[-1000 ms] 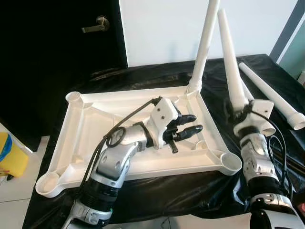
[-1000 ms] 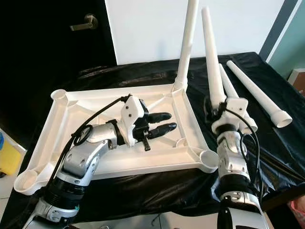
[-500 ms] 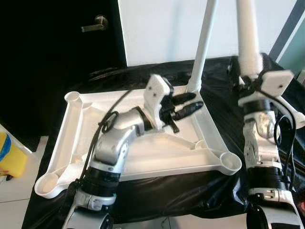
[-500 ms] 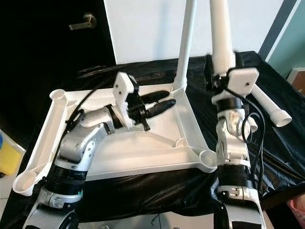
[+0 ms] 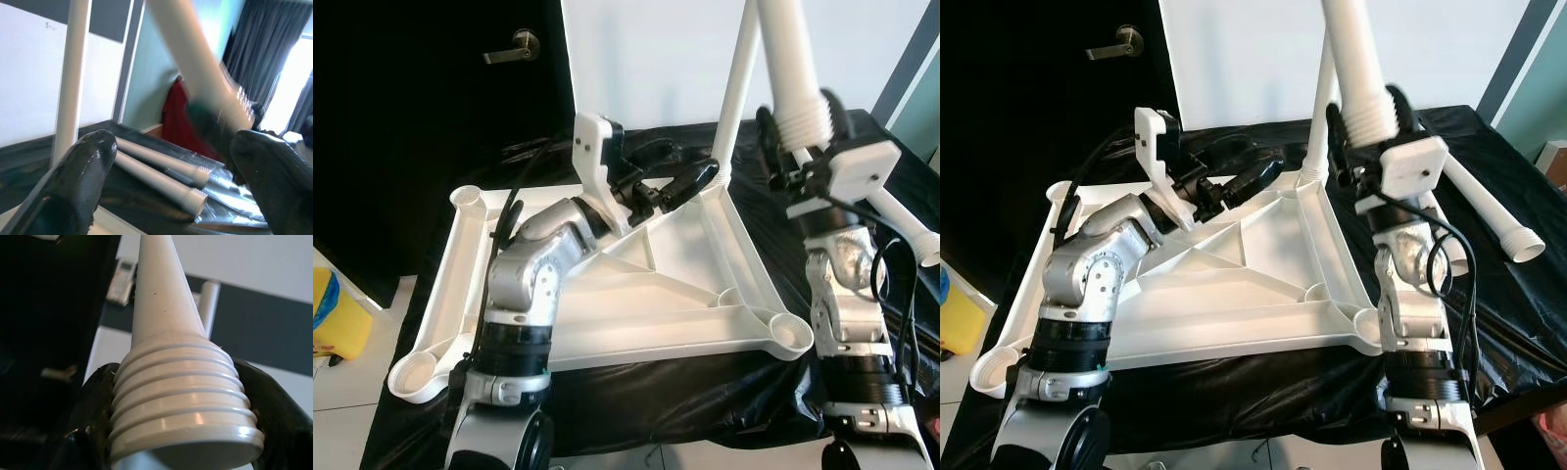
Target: Building children table
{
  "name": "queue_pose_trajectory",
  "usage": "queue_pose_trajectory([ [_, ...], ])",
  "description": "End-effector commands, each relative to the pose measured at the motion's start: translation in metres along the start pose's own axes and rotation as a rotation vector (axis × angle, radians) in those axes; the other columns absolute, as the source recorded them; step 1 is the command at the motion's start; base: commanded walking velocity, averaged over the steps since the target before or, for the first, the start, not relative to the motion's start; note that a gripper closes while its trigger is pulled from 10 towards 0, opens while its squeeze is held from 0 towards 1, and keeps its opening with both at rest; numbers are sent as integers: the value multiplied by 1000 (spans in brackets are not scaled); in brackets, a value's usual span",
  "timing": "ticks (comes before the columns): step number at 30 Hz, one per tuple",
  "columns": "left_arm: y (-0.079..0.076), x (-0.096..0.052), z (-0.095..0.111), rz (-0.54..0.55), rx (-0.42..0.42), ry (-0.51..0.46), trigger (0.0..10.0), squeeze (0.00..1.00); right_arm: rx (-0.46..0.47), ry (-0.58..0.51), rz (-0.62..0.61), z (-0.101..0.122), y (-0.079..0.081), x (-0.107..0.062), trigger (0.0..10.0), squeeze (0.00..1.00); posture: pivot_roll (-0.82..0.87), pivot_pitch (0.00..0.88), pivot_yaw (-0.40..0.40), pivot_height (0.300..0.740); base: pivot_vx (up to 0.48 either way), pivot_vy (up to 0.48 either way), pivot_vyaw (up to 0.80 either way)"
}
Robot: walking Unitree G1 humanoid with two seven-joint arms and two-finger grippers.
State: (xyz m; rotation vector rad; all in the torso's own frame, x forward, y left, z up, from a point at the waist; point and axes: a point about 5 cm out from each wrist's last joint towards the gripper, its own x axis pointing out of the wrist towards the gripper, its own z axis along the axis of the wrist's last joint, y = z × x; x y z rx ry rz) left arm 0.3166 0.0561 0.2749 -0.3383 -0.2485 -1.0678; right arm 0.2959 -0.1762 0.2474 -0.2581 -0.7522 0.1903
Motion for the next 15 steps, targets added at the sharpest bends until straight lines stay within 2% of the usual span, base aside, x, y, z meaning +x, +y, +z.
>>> queue_pose_trajectory([
  [1, 8, 0, 5, 29, -121, -28, 10000, 0, 19, 2, 51, 3, 7, -6, 10000, 0, -47, 0, 38, 740, 0, 0, 0],
  [2, 10, 0, 6, 24, -174, -37, 10000, 0, 26, 21, 77, 0, 11, -11, 10000, 0, -51, 0, 39, 740, 0, 0, 0],
  [3, 10, 0, 6, 24, -174, -37, 10000, 0, 26, 21, 77, 0, 11, -11, 10000, 0, -51, 0, 39, 740, 0, 0, 0],
  [6, 15, 1, 6, 45, -251, -44, 10000, 0, 41, 64, 134, -7, 24, -23, 10000, 0, -55, 0, 40, 740, 0, 0, 0],
  [8, 17, 1, 4, 55, -266, -34, 10000, 0, 47, 74, 154, -9, 28, -26, 10000, 0, -56, 0, 41, 740, 0, 0, 0],
  [11, 22, 3, -8, 94, -263, 51, 10000, 0, 67, 98, 193, -11, 38, -33, 10000, 0, -58, 0, 43, 740, 0, 0, 0],
  [15, 23, 4, -13, 98, -279, 82, 10000, 0, 80, 107, 211, -11, 43, -35, 10000, 0, -61, 0, 47, 740, 0, 0, 0],
])
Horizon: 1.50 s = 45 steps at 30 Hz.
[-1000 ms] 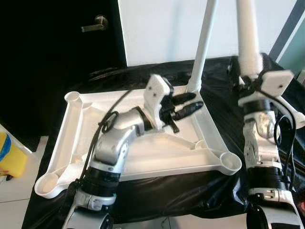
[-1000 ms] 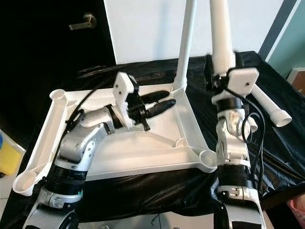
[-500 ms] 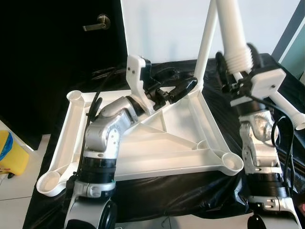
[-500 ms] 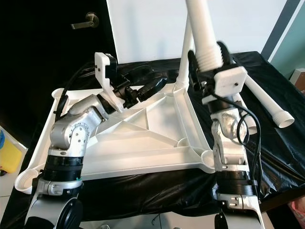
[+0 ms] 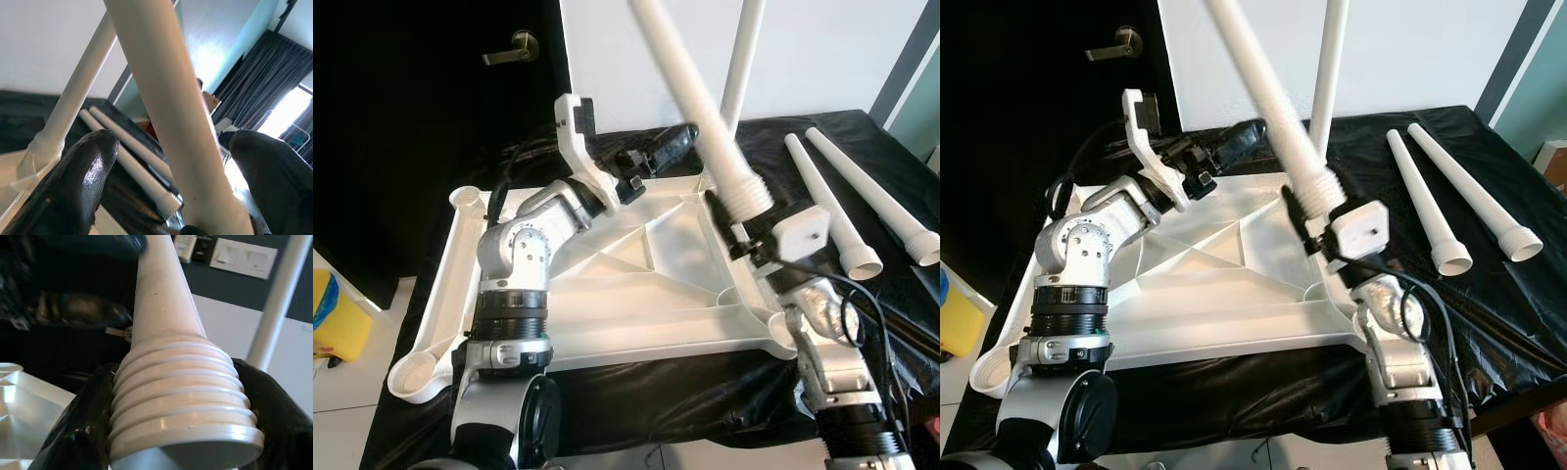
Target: Building children table
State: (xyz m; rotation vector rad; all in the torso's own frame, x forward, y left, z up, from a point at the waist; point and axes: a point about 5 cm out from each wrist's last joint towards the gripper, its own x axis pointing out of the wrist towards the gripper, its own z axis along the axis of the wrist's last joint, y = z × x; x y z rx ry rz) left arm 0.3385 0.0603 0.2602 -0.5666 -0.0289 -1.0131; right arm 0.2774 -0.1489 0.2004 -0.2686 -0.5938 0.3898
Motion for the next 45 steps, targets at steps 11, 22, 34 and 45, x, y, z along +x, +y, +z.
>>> queue_pose_trajectory([
  [11, 10, 13, 13, 49, -94, -10, 10000, 0, 33, 20, 102, 2, 23, -8, 10000, 0, -70, 0, 51, 740, 0, 0, 0],
  [22, 29, 13, 42, 113, -162, -82, 10000, 0, 37, 69, 140, -3, 29, -21, 10000, 0, -77, 0, 57, 740, 0, 0, 0],
  [34, 40, 12, 51, 152, -190, -118, 0, 0, 19, 79, 134, -2, 25, -20, 10000, 0, -82, 0, 54, 740, 0, 0, 0],
  [45, 41, 13, 51, 160, -181, -121, 941, 0, 35, 94, 123, -5, 24, -19, 10000, 1000, -76, 0, 47, 740, 0, 0, 0],
])
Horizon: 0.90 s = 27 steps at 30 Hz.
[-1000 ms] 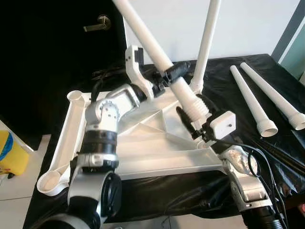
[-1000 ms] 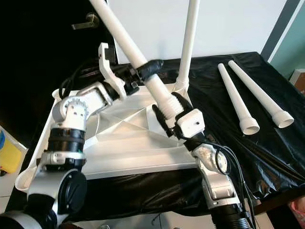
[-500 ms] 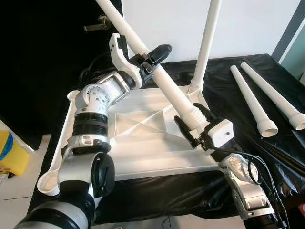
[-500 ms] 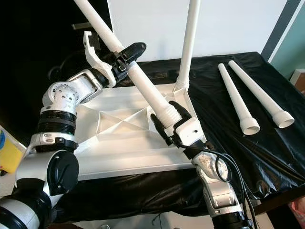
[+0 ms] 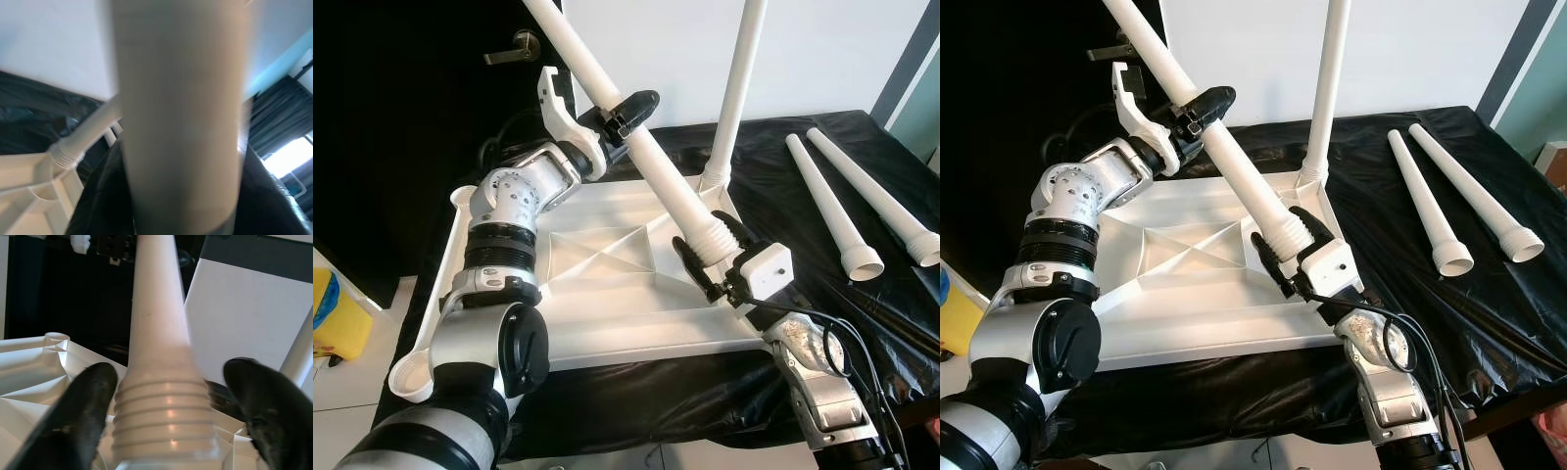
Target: Building children table
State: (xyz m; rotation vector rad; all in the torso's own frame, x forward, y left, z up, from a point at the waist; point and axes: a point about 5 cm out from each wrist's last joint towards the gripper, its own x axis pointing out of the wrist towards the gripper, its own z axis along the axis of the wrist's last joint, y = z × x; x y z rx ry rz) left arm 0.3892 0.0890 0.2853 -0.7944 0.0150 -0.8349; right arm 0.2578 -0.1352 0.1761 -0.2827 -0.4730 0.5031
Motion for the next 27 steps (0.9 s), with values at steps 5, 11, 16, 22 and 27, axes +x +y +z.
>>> queue_pose_trajectory([
  [5, -4, 1, 9, -3, 81, -17, 10000, 0, 12, 21, -50, -2, -9, 0, 10000, 1000, -74, 0, 38, 740, 0, 0, 0],
  [11, -10, 3, 7, -14, 161, -17, 10000, 0, 36, 46, -90, -6, -14, 1, 10000, 0, -70, 0, 25, 740, 0, 0, 0],
  [16, -33, 13, -14, -69, 359, -18, 10000, 0, 54, 131, -134, -15, -20, 11, 10000, 0, -47, 0, -20, 740, 0, 0, 0],
  [22, -53, 22, -38, -115, 527, -1, 10000, 0, 51, 186, -112, -19, -21, 27, 10000, 0, -34, 0, -43, 740, 0, 0, 0],
  [27, -61, 26, -51, -128, 583, 17, 10000, 0, 67, 214, -77, -22, -19, 33, 10000, 0, -29, 0, -48, 740, 0, 0, 0],
])
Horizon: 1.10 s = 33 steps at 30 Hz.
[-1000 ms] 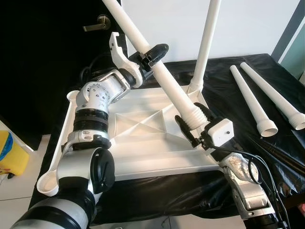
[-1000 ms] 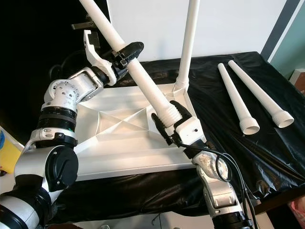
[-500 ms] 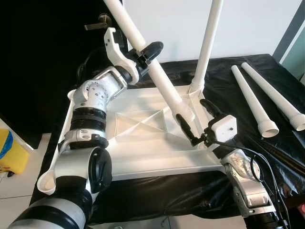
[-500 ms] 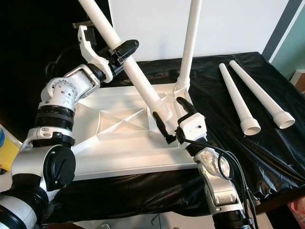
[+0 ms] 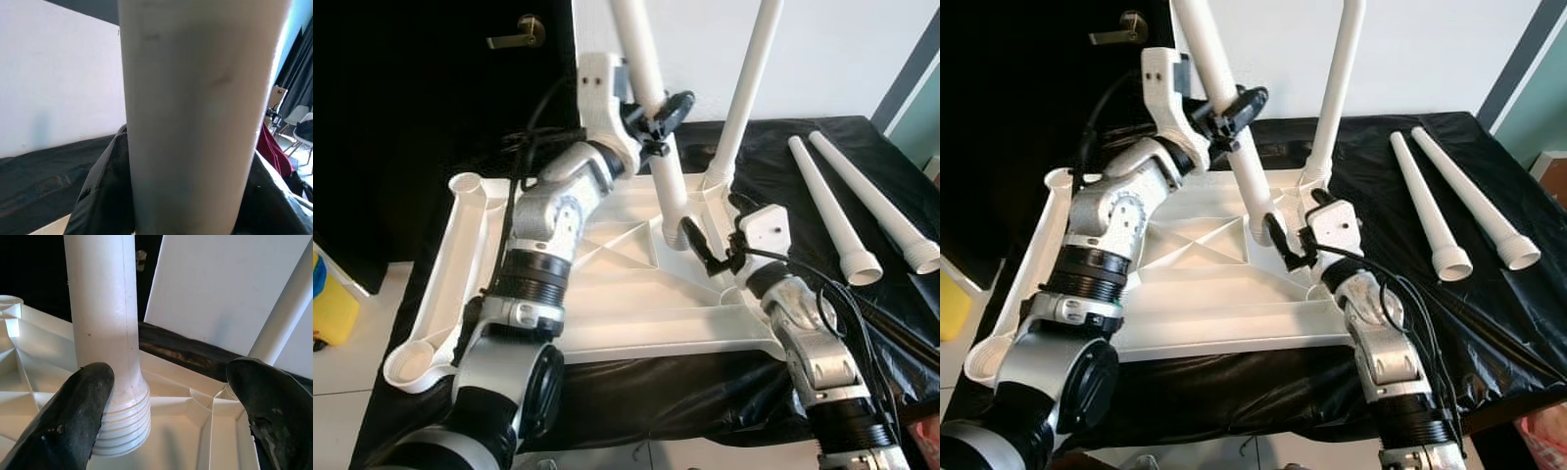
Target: Building children table
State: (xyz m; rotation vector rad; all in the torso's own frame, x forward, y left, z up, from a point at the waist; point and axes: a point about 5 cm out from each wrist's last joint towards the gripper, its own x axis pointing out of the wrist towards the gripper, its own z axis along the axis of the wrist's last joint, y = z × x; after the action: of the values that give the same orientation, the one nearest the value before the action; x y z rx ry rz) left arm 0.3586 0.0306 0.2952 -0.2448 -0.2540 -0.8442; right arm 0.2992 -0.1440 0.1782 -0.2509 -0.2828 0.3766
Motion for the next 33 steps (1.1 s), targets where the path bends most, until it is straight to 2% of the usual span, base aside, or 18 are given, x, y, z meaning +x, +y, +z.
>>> queue_pose_trajectory([
  [1, -21, 8, -6, -72, 5, 7, 10000, 0, 11, 25, 52, -2, 8, 7, 10000, 0, -26, 0, -49, 740, 0, 0, 0],
  [6, -34, 9, -10, -102, 42, 7, 10000, 0, 3, 33, 92, -1, 12, 13, 10000, 0, -22, 0, -47, 740, 0, 0, 0],
  [10, -38, 9, -11, -109, 55, 6, 10000, 0, -1, 35, 98, -1, 13, 15, 10000, 0, -22, 0, -47, 740, 0, 0, 0],
  [12, -47, 11, -14, -131, 69, 6, 10000, 0, 13, 48, 131, -2, 17, 17, 10000, 0, -22, 0, -40, 740, 0, 0, 0],
  [17, -53, 12, -16, -149, 87, 3, 10000, 0, 29, 52, 172, -2, 22, 16, 10000, 0, -24, 0, -38, 740, 0, 0, 0],
  [23, -56, 13, -17, -163, 110, 1, 10000, 0, 37, 47, 206, -1, 23, 14, 10000, 0, -28, 0, -33, 740, 0, 0, 0],
  [33, -44, 11, -22, -125, 176, 29, 10000, 0, 49, 45, 213, -1, 14, 9, 10000, 0, -30, 0, -30, 740, 0, 0, 0],
])
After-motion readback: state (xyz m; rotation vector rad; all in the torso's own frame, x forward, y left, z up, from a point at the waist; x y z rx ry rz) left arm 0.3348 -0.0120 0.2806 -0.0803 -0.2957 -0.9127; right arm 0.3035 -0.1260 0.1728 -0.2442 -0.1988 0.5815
